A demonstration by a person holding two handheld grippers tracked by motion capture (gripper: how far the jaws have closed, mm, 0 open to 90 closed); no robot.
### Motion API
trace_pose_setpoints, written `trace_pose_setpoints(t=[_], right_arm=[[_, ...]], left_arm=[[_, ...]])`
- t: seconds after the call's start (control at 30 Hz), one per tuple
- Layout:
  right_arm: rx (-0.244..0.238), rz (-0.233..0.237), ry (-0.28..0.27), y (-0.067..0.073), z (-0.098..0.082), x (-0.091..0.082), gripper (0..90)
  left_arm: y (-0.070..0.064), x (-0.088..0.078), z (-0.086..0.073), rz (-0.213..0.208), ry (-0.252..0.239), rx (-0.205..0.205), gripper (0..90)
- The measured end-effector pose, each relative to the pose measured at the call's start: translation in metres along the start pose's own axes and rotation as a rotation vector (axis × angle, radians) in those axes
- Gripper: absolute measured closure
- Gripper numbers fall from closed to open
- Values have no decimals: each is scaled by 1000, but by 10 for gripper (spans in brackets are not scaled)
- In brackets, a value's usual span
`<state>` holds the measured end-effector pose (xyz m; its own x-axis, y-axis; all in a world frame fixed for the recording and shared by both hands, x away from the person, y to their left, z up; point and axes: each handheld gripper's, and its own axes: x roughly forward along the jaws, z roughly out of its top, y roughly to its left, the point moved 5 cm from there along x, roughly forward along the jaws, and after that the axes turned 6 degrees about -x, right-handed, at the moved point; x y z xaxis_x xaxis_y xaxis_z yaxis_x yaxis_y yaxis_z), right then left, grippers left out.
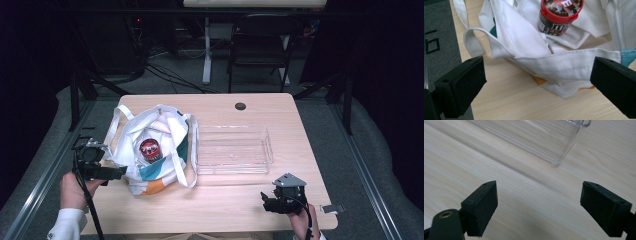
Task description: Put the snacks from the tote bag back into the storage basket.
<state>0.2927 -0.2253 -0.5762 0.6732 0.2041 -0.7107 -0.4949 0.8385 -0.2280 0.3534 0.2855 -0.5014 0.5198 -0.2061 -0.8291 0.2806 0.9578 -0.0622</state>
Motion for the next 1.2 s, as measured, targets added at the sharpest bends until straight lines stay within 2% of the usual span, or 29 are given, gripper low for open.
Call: trace_pose_setpoints(t=[0.53, 0.83, 1.2], right_arm=[[-6, 6, 3, 0, 0, 0, 139], [2, 5, -4, 1, 0, 0, 139], [-5, 13, 6, 1, 0, 0, 139]], left_arm=[[-15, 13, 24, -24, 12, 30, 5], [-26, 16, 45, -48, -2, 47, 5], [-34, 33, 66, -71, 13, 65, 5]])
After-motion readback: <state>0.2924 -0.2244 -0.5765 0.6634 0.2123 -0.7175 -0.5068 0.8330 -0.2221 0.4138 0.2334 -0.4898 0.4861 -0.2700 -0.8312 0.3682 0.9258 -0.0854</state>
